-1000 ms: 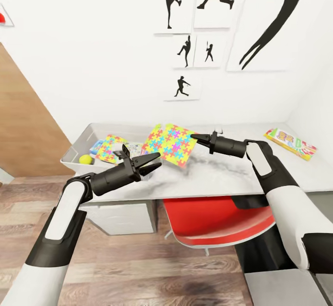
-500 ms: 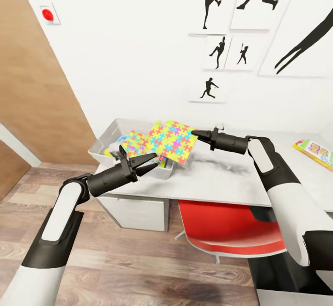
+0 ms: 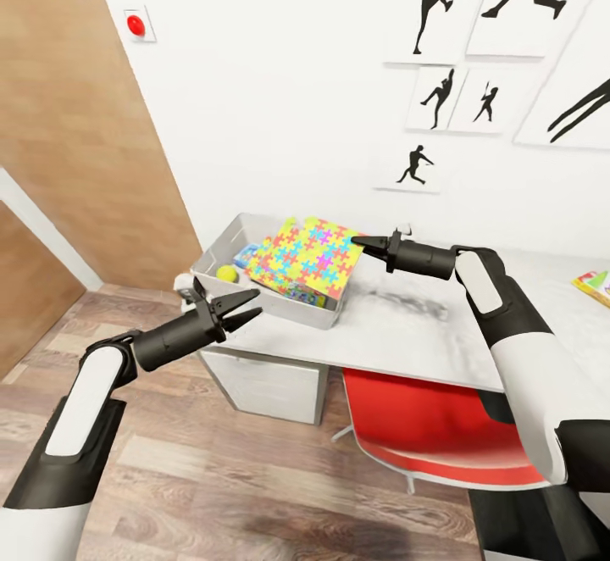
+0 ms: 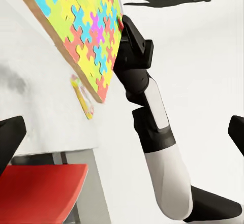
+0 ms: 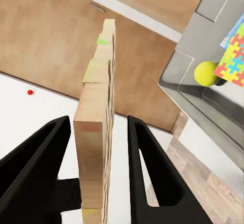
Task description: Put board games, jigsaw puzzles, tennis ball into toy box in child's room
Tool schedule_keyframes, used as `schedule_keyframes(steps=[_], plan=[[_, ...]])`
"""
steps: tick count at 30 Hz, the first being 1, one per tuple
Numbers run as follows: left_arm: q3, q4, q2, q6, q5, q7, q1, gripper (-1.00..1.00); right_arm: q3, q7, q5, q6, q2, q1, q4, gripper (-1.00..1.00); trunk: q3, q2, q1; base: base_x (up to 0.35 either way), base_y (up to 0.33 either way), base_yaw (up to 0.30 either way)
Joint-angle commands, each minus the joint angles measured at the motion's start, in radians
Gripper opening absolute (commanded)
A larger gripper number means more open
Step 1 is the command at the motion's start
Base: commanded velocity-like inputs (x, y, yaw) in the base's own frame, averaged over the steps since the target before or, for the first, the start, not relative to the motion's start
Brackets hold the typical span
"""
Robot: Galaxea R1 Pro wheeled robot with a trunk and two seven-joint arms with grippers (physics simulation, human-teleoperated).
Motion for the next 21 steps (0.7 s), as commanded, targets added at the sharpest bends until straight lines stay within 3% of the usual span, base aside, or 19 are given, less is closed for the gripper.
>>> schedule_keyframes(steps=[1,2,3,5,6,10,11,13,14,18,19,21], plan=[[0.016,0.0,0.018,0.002,-0.006,-0.01,0.016,1.0,0.002,0.005,0.002,0.002,-0.001,-0.001,0.001,-1.0,-0.002,-0.002,0.001,0.0,0.0,0.044],[0.036,0.0,0.036,0.002,-0.004,-0.012,0.034,1.0,0.002,0.005,0.003,0.002,-0.001,-0.001,0.003,-1.0,-0.002,-0.002,0.001,0.0,0.0,0.035],[0.036,0.0,0.036,0.002,-0.004,-0.012,0.034,1.0,0.002,0.005,0.003,0.002,-0.001,-0.001,0.003,-1.0,-0.002,-0.002,0.001,0.0,0.0,0.035],[0.083,0.0,0.08,0.003,0.001,-0.017,0.071,1.0,0.002,0.005,0.003,0.002,-0.003,-0.002,0.006,-1.0,-0.002,-0.002,0.001,0.0,0.0,0.025],[0.083,0.0,0.08,0.003,0.001,-0.017,0.071,1.0,0.002,0.005,0.003,0.002,-0.003,-0.002,0.006,-1.0,-0.002,-0.002,0.001,0.0,0.0,0.023],[0.2,0.001,0.18,0.004,0.009,-0.068,0.16,1.0,0.0,0.005,0.004,0.007,-0.008,-0.015,0.009,-1.0,-0.002,-0.002,0.001,0.0,0.0,0.013],[0.2,0.001,0.18,0.004,0.009,-0.068,0.16,1.0,0.0,0.005,0.004,0.007,-0.008,-0.015,0.009,-1.0,-0.002,-0.002,0.001,0.0,0.0,0.009],[0.255,0.002,0.227,0.004,0.007,-0.105,0.207,1.0,-0.001,0.005,0.004,0.01,-0.01,-0.024,0.011,-1.0,-0.002,-0.002,0.001,0.0,0.0,0.007],[0.255,0.002,0.227,0.004,0.007,-0.105,0.207,1.0,-0.001,0.005,0.004,0.01,-0.01,-0.024,0.011,-1.0,-0.002,-0.002,0.001,0.0,0.0,0.006],[0.351,0.008,0.288,0.003,0.003,-0.156,0.313,1.0,-0.002,0.005,0.005,0.01,-0.012,-0.035,0.012,-1.0,-0.002,-0.002,0.001,0.0,0.0,0.004],[0.351,0.008,0.288,0.003,0.003,-0.156,0.313,1.0,-0.002,0.005,0.005,0.01,-0.012,-0.035,0.012,-1.0,-0.002,-0.002,0.001,0.0,0.0,0.002],[0.388,0.011,0.303,0.003,0.003,-0.169,0.364,1.0,-0.002,0.005,0.005,0.01,-0.012,-0.04,0.013,-1.0,-0.002,-0.002,0.001,0.0,0.0,0.002]])
